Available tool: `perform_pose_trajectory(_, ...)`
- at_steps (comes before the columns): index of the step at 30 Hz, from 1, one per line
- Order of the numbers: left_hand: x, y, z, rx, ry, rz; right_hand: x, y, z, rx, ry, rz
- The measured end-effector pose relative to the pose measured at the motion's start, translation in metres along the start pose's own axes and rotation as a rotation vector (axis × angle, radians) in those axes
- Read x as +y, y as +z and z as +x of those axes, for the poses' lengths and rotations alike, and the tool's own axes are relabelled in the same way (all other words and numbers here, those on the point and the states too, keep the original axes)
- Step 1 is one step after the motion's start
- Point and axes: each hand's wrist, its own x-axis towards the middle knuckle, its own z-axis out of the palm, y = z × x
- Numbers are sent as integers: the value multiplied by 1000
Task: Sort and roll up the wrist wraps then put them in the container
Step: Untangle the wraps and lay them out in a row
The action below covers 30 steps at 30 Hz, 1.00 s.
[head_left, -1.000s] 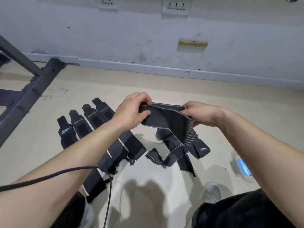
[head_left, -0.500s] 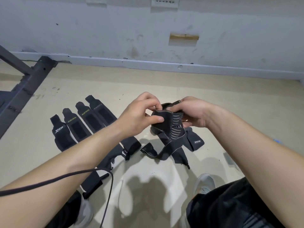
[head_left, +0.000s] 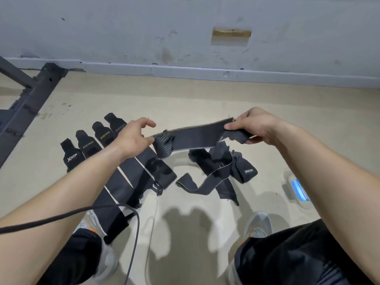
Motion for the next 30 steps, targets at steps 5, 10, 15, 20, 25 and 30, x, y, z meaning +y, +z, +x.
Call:
perform_pose_trajectory(5,39,27,-17,-143,238,-287,-22,30,-13,-161,-101,-10)
perform_pose_trajectory(10,60,46,-23,-154,342,-329,-31,38,-18,-215,-36,216)
perform_pose_trajectory(15,67,35,-19,-26,374,-524,-34,26,-23,-315,-24,235)
perform_pose_trajectory(20,66,38,-13,-58,201,-653,-1,19,-2,-48,-43,95)
perform_pose_trajectory(25,52,55,12,-105,41,-681,89,20,59,155,211,145)
perform_pose_trajectory(30,29,73,48,-88,-70,-761,167,48,119,234,297,-9)
